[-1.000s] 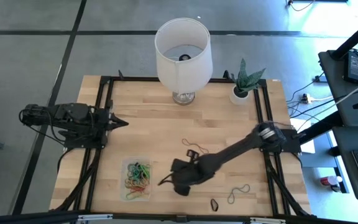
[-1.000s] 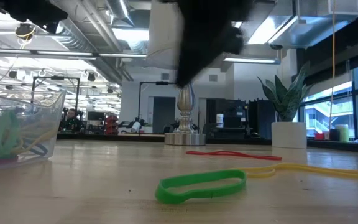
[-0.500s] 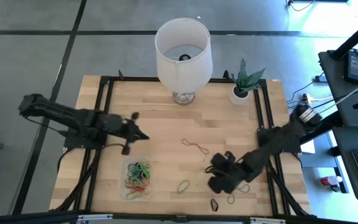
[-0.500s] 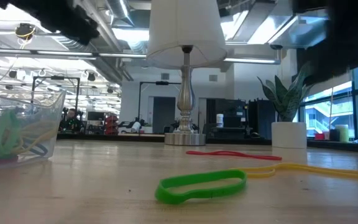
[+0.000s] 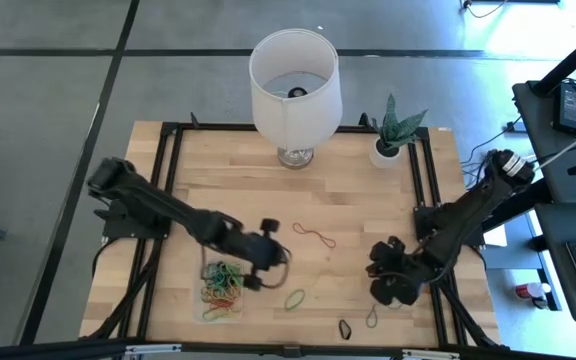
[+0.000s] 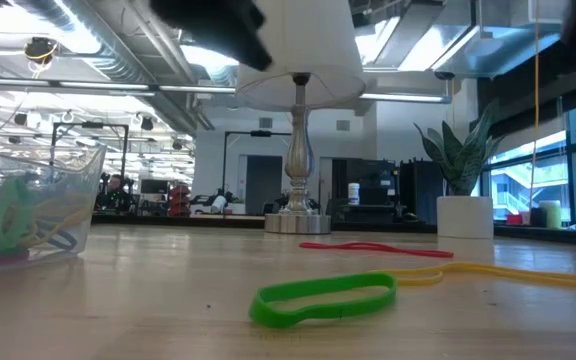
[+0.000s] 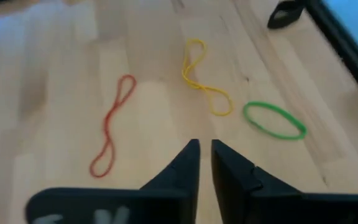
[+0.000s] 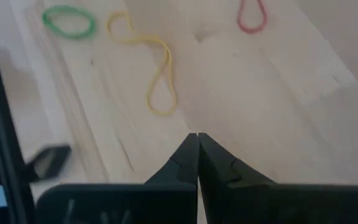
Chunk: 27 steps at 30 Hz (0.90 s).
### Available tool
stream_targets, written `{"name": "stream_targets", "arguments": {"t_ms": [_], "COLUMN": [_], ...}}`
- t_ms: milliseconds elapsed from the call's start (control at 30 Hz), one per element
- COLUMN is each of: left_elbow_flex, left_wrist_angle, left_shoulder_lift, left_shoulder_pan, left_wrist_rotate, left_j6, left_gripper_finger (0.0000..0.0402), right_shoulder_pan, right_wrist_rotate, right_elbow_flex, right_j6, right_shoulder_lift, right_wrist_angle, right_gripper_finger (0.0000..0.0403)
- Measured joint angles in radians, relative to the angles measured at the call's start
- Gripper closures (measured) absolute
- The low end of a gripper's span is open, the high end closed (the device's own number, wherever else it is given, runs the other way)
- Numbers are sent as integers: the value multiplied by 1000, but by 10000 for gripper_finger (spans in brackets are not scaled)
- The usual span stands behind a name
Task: Pick and place rubber bands into bin
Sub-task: Put the yellow rubber band into the transparent bin
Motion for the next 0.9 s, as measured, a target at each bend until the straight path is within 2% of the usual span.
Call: {"name": "stream_targets", "arguments": {"t_ms": [300, 500, 667, 900], "left_elbow_flex": [430, 640, 739, 778], "left_wrist_angle": [-337, -471, -459, -430], "left_shoulder_lift": [363, 531, 618, 702], "left_shoulder_pan": [-38, -38, -11, 8], "left_wrist_rotate": [-31, -44, -49, -8], "left_j6": [-142, -186, -207, -209], "left_gripper_finger": [287, 260, 258, 258], "right_shoulder_pan": [84, 121, 134, 142], "right_wrist_rotate": [0, -3, -1, -1], "right_elbow_flex": [-148, -213, -233, -234], "right_j6": [3, 2, -5, -48], "right_shoulder_lift": [-140, -213, -251, -258], "right_wrist_angle": [8, 9, 1, 11], "right_gripper_finger": [399, 399, 399, 399]}}
